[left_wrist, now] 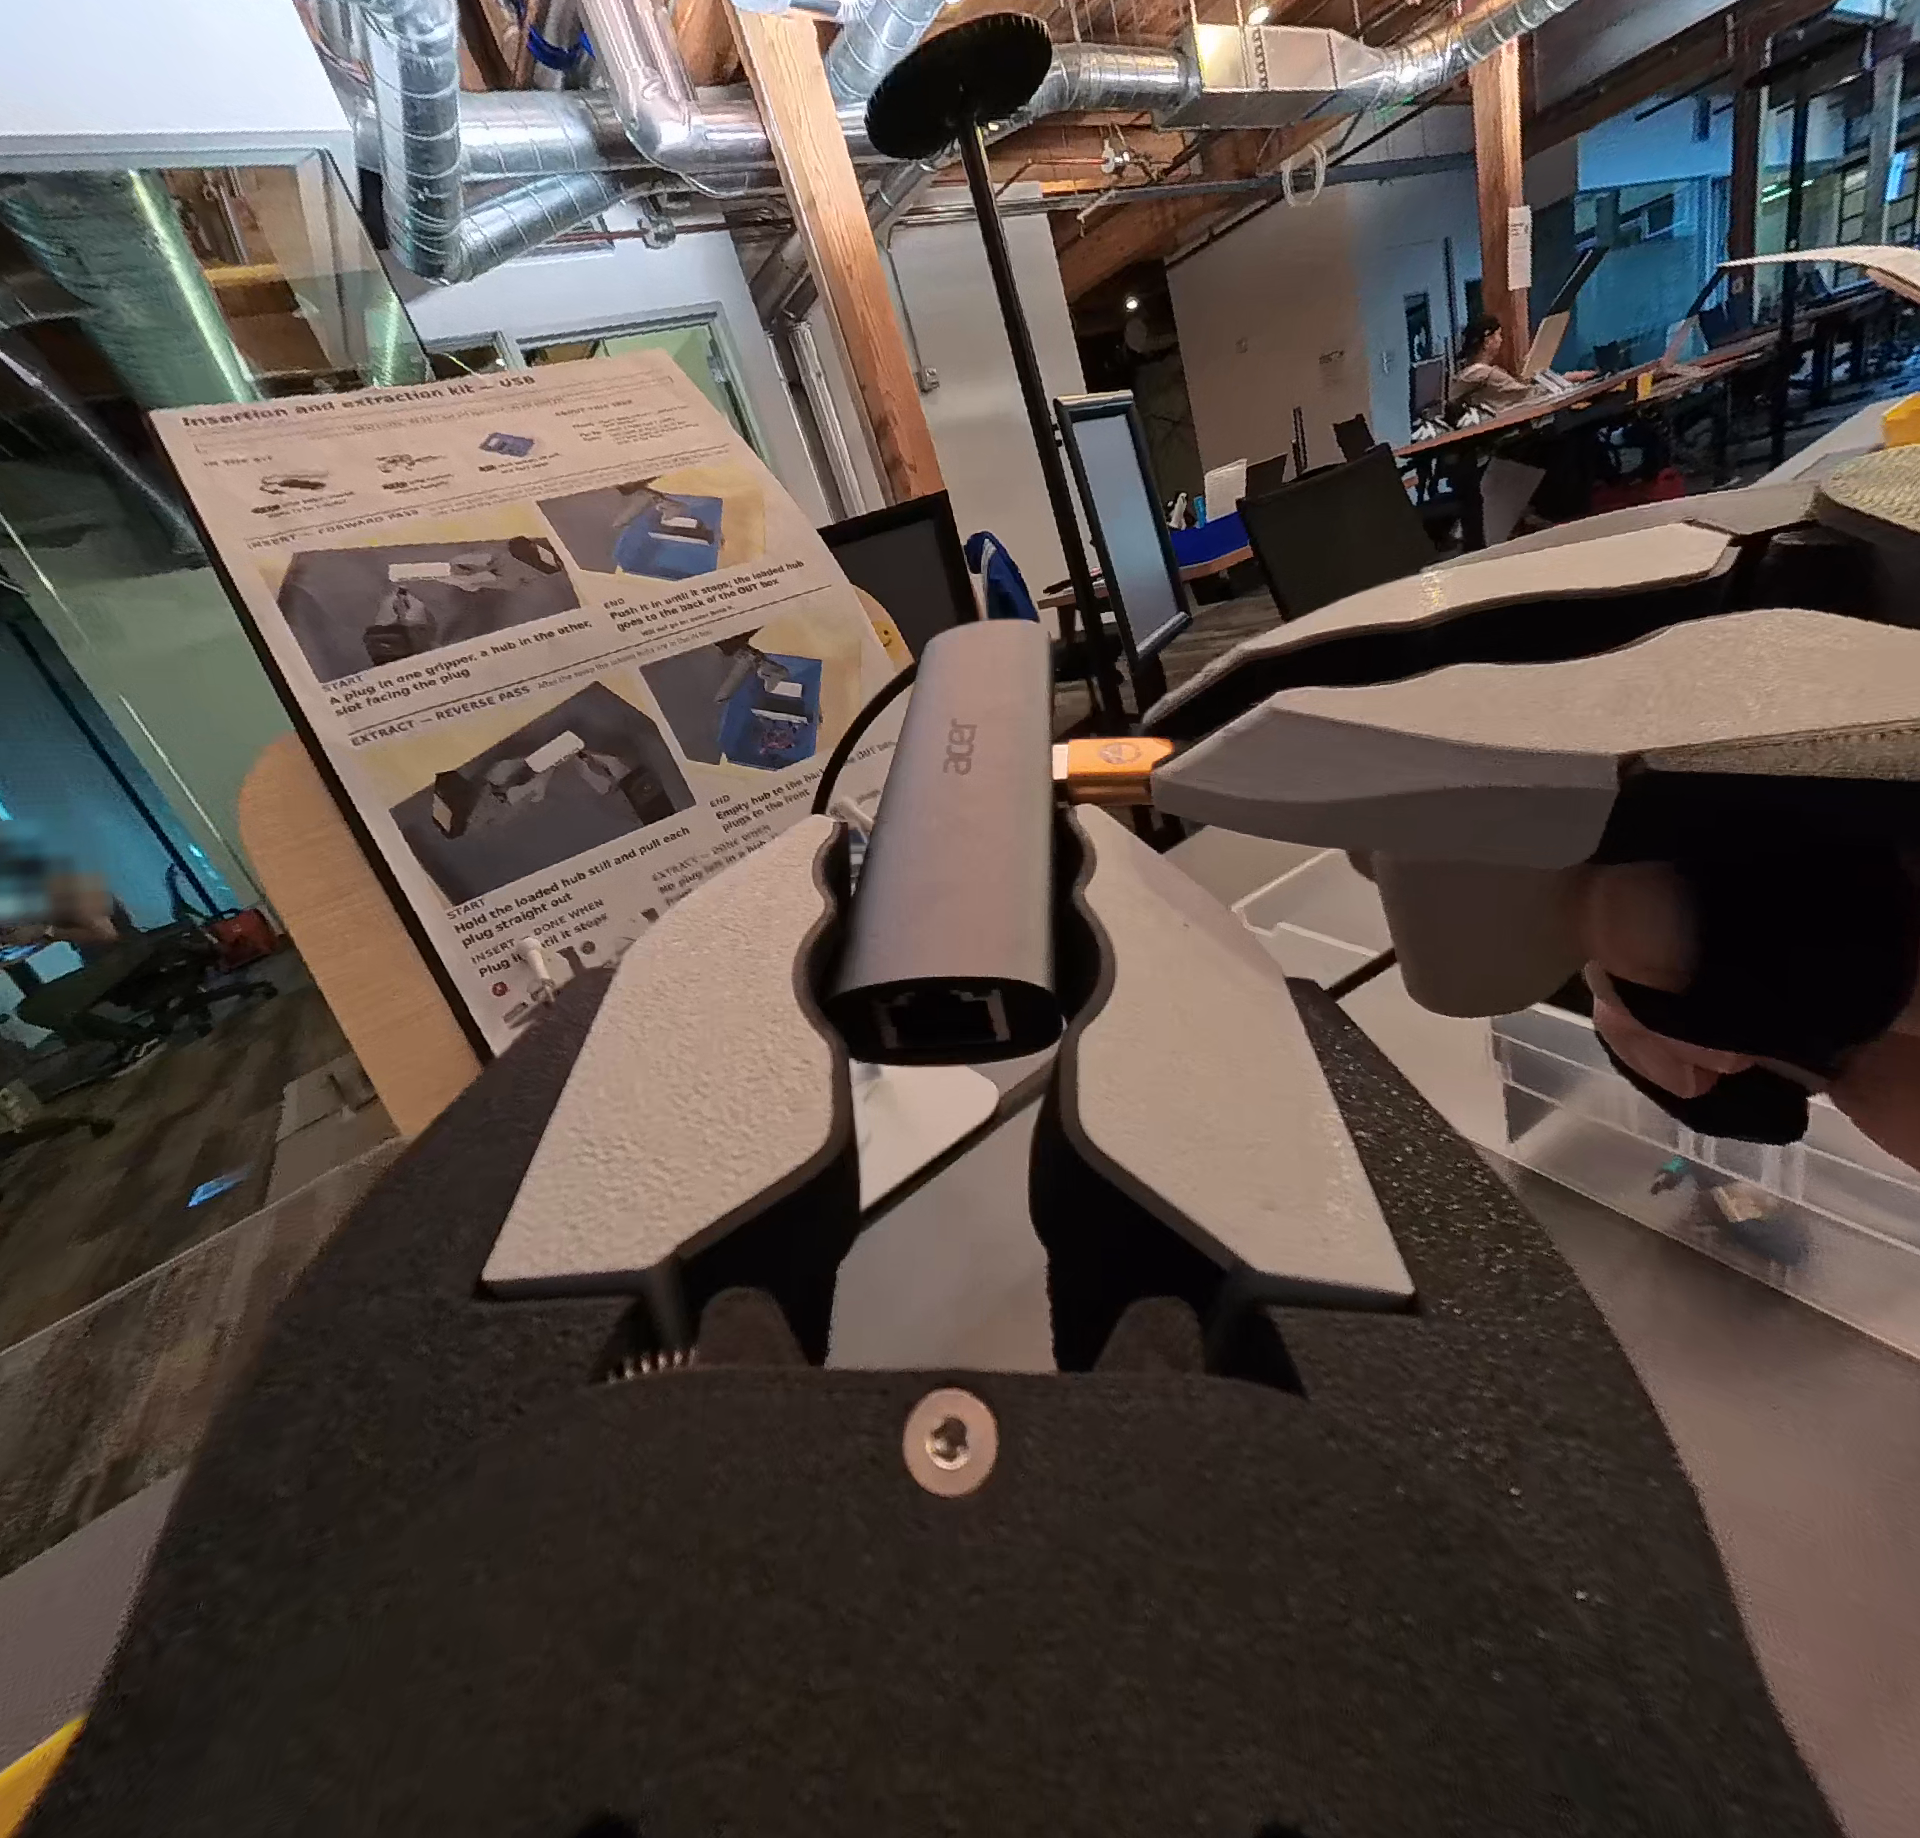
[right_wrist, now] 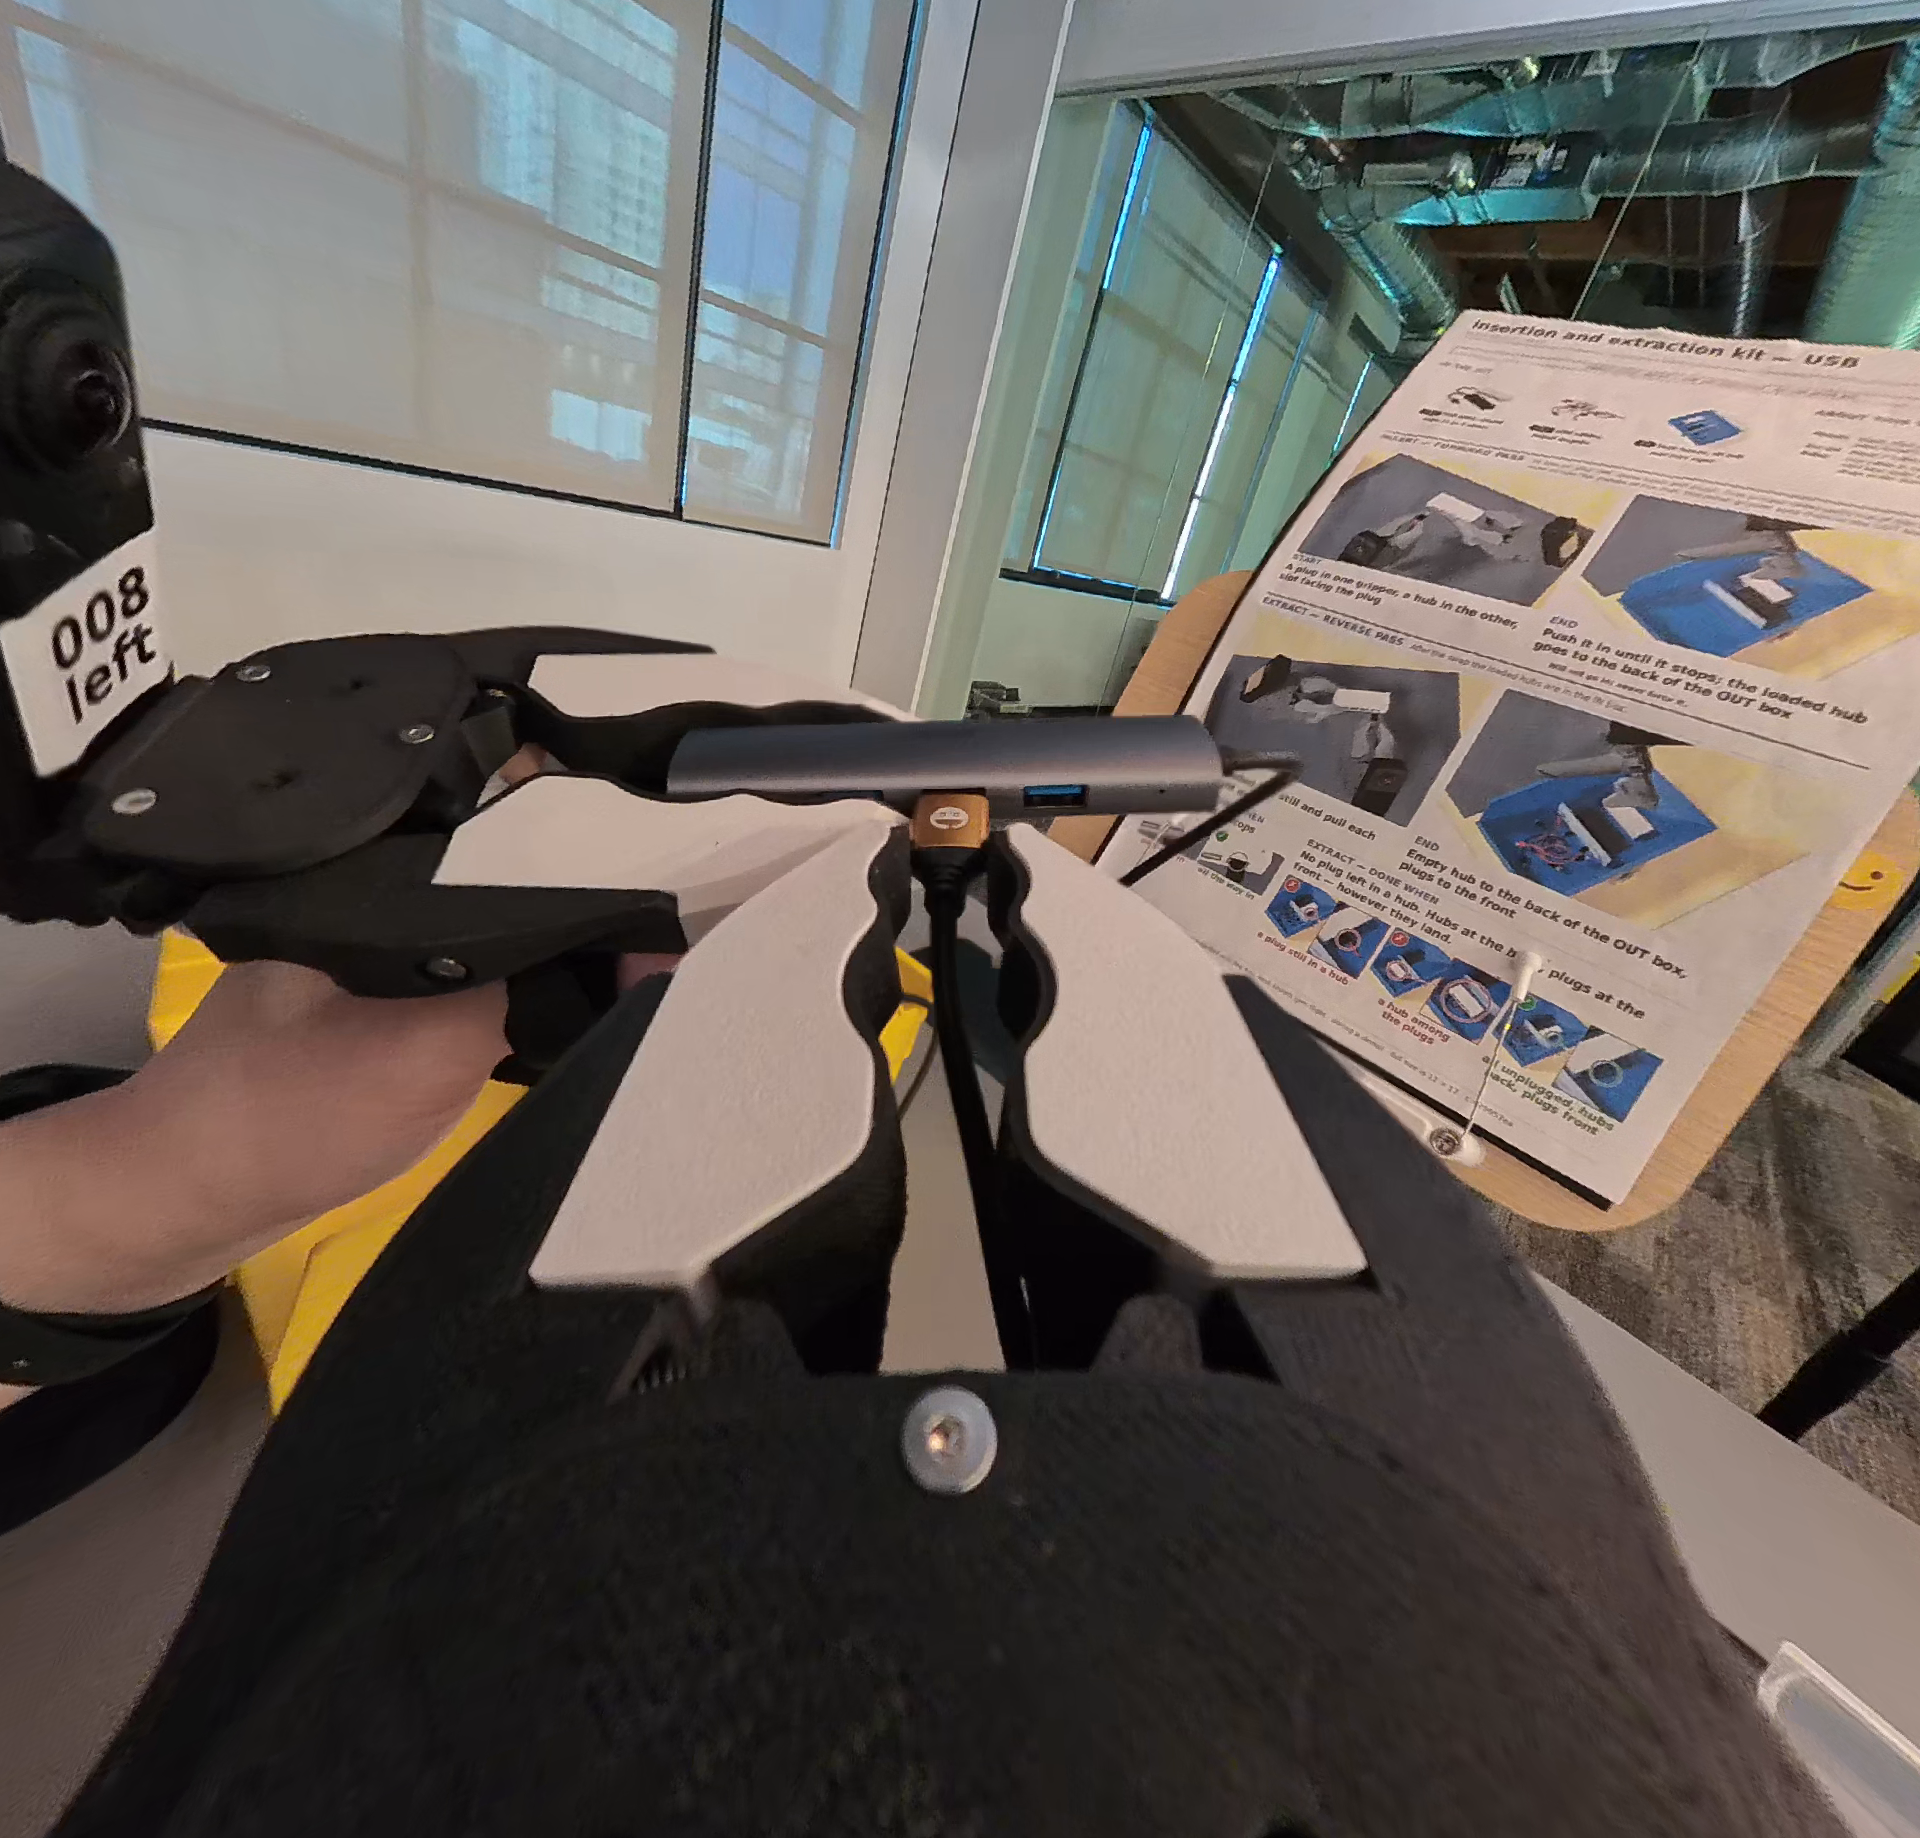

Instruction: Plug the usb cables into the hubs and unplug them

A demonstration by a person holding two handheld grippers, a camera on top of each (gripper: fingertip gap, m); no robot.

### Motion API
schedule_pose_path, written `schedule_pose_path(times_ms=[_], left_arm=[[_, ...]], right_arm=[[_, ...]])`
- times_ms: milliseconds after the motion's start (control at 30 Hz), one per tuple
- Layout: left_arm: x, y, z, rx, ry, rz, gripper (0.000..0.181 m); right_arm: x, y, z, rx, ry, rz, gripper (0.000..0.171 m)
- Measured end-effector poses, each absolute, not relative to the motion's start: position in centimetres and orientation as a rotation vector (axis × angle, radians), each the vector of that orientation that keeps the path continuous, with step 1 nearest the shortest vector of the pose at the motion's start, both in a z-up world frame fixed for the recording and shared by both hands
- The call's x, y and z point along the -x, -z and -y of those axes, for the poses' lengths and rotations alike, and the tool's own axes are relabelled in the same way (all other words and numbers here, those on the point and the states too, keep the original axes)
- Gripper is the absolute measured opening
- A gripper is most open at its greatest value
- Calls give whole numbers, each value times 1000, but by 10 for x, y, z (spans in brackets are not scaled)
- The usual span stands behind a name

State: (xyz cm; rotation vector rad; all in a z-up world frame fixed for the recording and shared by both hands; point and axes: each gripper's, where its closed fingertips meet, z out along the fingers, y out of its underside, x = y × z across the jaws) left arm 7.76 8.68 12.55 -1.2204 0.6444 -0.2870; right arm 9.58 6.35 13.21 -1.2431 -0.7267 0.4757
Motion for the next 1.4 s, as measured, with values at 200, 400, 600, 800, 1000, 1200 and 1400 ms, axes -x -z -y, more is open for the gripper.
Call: schedule_pose_path(times_ms=[200, 400, 600, 800, 1000, 1200, 1400], left_arm=[[-78, -132, -82, 1185, 277, -639, 36], [-81, -137, -73, 1138, 279, -630, 35], [-83, -137, -71, 1124, 239, -641, 35], [-83, -134, -75, 1152, 217, -618, 36], [-81, -139, -77, 1187, 310, -609, 36], [-85, -140, -79, 1182, 328, -638, 36], [-86, -141, -80, 1184, 305, -640, 36]], right_arm=[[-96, -138, -59, 1192, -457, 718, 15], [-97, -142, -54, 1170, -461, 757, 16], [-96, -140, -55, 1218, -575, 761, 16], [-96, -137, -59, 1220, -551, 738, 16], [-94, -145, -59, 1155, -497, 709, 16], [-98, -147, -59, 1163, -495, 712, 16], [-100, -147, -59, 1157, -450, 696, 16]])
